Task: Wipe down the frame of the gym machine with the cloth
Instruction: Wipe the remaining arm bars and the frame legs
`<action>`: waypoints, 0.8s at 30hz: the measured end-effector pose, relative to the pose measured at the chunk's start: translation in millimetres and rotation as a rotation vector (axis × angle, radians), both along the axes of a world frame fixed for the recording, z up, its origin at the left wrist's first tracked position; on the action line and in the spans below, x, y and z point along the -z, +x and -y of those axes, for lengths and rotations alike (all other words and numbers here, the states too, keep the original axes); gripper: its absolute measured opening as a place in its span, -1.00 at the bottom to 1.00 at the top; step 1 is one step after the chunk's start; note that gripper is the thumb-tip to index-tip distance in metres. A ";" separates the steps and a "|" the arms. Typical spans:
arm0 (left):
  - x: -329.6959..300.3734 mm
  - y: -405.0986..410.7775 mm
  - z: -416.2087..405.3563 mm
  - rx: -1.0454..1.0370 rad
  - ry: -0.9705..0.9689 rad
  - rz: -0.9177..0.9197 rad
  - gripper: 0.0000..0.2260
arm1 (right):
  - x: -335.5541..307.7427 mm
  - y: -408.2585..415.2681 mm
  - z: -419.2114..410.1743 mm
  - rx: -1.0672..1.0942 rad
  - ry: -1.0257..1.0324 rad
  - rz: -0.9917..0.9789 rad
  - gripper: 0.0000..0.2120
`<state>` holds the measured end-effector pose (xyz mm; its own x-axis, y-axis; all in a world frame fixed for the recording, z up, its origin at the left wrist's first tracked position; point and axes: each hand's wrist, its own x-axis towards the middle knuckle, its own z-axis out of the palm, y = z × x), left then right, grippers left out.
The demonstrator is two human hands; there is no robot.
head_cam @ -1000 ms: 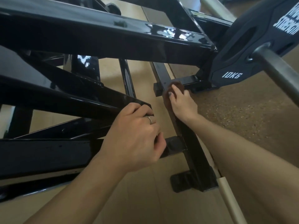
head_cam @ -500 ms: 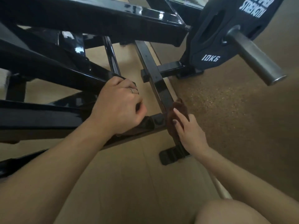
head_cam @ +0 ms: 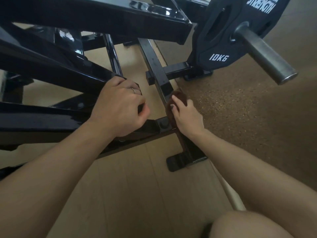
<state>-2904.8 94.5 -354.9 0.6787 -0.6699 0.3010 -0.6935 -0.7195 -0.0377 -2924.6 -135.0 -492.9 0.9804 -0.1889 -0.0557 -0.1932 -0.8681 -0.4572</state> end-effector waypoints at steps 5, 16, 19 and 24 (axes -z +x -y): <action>-1.7 -0.2 0.7 -0.001 0.014 -0.002 -0.60 | -4.1 -2.9 0.1 -0.033 0.030 -0.009 -0.53; 3.5 1.5 -0.6 0.019 0.014 0.025 -0.62 | 4.9 -150.6 23.3 -0.095 0.009 0.068 -0.50; 3.1 2.1 -0.9 0.019 0.011 0.022 -0.63 | -3.1 -102.3 22.1 -0.071 0.027 0.020 -0.49; 1.6 1.3 0.0 0.007 0.039 0.025 -0.61 | -1.2 0.3 3.1 -0.033 0.003 0.034 -0.52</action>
<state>-2903.5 94.5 -356.6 0.6664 -0.6864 0.2912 -0.6973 -0.7120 -0.0825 -2924.3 -138.1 -491.6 0.9874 -0.1565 -0.0229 -0.1490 -0.8724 -0.4655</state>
